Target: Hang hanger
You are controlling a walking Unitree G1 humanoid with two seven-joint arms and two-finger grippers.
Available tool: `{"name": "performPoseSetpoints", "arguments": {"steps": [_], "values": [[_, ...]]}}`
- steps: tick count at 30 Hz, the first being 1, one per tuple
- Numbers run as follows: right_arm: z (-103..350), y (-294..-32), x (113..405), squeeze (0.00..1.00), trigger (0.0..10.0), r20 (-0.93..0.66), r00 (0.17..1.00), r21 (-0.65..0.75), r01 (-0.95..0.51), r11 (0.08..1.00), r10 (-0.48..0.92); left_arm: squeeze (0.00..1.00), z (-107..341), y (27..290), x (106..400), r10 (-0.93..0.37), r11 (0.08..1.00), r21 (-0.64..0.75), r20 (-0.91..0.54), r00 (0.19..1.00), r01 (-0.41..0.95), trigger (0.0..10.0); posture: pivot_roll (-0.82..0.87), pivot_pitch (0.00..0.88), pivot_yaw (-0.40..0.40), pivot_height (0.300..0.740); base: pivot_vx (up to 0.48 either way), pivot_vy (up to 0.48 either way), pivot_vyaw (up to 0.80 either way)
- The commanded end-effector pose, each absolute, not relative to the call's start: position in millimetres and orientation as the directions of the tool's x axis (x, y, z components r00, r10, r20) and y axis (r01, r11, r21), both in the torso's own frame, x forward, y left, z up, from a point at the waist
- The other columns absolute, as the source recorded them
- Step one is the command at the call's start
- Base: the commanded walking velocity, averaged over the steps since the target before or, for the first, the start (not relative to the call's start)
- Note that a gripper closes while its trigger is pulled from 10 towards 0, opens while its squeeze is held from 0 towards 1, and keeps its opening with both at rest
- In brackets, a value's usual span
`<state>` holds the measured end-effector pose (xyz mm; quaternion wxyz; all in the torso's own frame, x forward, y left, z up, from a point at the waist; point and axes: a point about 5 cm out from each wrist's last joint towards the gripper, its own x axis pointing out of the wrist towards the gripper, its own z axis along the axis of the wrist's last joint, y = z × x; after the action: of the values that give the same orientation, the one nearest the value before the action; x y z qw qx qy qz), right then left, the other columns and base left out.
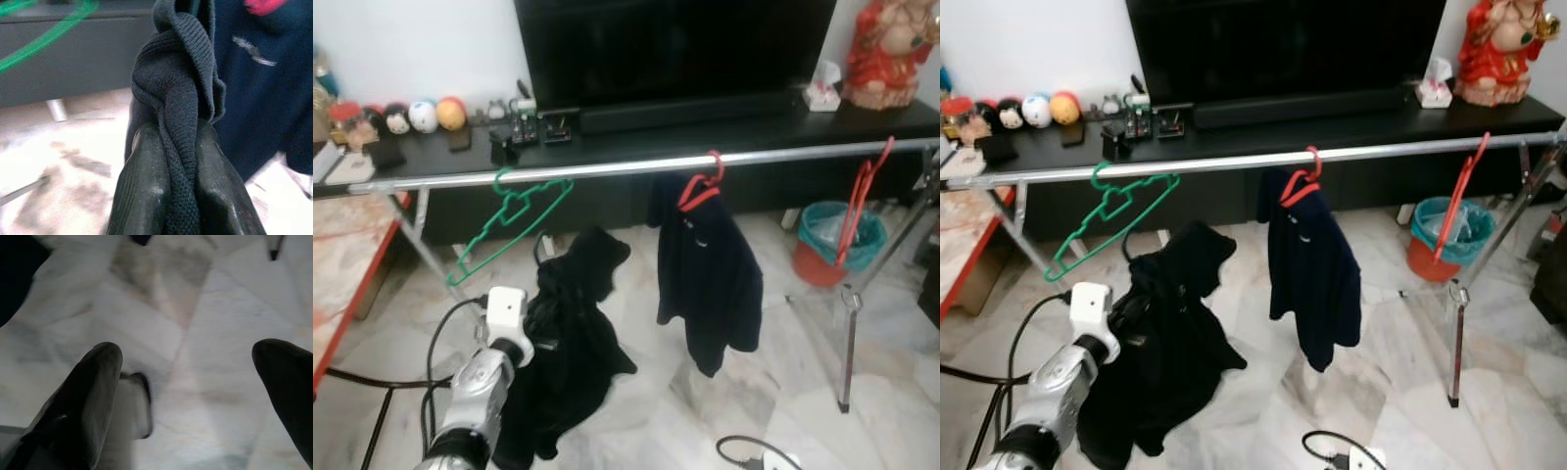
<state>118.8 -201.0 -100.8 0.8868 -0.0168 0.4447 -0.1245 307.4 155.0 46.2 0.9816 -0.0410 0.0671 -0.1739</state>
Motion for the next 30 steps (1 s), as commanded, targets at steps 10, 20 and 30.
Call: {"name": "performPoseSetpoints", "arguments": {"steps": [10,20,30], "values": [[-99.6,-194.8,125.1,0.0,10.0,-0.778,0.588,-0.121,0.208,0.971,-0.223,0.0,57.5,159.2,317.1,-0.358,0.933,-0.075,-0.099,0.928,0.352,10.0,-0.07,0.0,0.052,0.74,0.345,0.0,0.0],[-100.1,-191.5,125.3,0.0,10.0,-0.782,0.59,-0.098,0.199,0.975,-0.199,0.0,56.1,157.3,317.2,-0.358,0.933,-0.076,-0.107,0.928,0.351,10.0,-0.06,0.0,0.046,0.74,0.345,0.0,0.0],[-100.1,-194.1,125.9,0.0,10.0,-0.788,0.587,-0.083,0.196,0.977,-0.185,0.0,56.1,158.2,317.9,-0.347,0.937,-0.076,-0.111,0.931,0.34,10.0,-0.06,0.0,0.047,0.74,0.304,0.0,0.0]]}}
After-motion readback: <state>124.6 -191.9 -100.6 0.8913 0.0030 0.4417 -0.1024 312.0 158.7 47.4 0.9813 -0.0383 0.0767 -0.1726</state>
